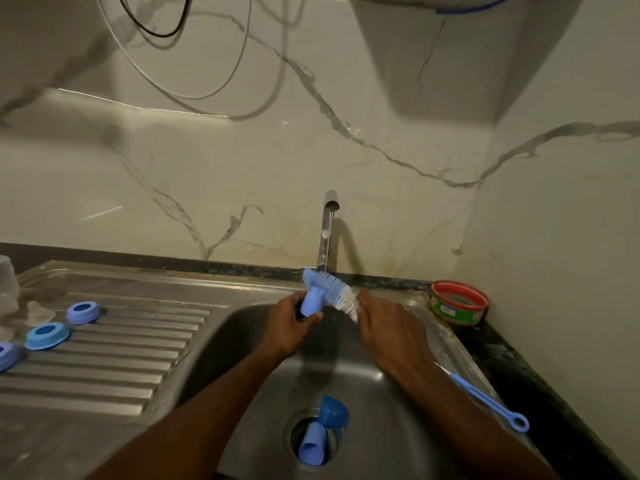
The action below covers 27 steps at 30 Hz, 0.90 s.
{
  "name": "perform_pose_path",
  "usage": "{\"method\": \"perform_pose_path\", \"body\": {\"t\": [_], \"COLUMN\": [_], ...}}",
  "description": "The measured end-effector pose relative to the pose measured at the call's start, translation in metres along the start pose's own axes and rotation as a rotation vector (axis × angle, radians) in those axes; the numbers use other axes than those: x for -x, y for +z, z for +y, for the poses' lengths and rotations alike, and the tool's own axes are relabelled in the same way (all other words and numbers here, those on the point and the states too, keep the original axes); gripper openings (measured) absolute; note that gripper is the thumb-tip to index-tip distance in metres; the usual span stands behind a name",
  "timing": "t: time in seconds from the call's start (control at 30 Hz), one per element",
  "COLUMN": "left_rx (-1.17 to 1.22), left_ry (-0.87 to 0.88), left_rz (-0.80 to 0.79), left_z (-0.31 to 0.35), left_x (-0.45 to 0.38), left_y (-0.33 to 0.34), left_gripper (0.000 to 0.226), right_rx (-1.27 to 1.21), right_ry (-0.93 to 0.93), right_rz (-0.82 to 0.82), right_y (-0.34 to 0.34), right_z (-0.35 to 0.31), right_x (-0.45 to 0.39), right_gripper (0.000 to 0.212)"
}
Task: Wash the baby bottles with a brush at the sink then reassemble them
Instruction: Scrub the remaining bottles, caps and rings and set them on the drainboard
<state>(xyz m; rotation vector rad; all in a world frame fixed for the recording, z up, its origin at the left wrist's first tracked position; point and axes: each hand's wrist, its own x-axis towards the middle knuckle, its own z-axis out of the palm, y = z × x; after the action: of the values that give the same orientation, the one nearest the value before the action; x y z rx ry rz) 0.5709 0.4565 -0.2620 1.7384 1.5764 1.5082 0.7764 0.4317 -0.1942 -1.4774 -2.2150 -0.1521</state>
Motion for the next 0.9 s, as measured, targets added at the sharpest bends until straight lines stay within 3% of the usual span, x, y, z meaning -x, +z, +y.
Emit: {"method": "perform_pose_path", "body": {"t": [0.17,0.4,0.63,0.77,0.9], "left_rx": [-0.049,0.033,0.125,0.235,0.157], "left_ry": [0.237,0.017,0.117,0.004,-0.072], "left_rz": [-0.196,-0.002,-0.233,-0.122,-0.091], "left_z": [0.010,0.008,0.014,0.017,0.007], "left_x": [0.009,0.003,0.008,0.002,-0.002], "left_y": [0.012,-0.003,0.003,-0.007,-0.012], "left_gripper": [0.038,0.048,0.049,0.049,0.048], "right_rx": [0.073,0.012,0.109,0.071,0.037], "right_ry": [-0.016,-0.022,0.055,0.105,0.110], "right_rz": [0.089,0.079,0.068,0.054,0.116], "right_y": [-0.003,-0.004,-0.008,-0.006,0.000], "right_z": [-0.003,0.004,0.000,0.008,0.003], "right_x": [0.000,0.006,-0.001,-0.002,0.004], "right_gripper": [0.022,0.023,0.024,0.020,0.026]}}
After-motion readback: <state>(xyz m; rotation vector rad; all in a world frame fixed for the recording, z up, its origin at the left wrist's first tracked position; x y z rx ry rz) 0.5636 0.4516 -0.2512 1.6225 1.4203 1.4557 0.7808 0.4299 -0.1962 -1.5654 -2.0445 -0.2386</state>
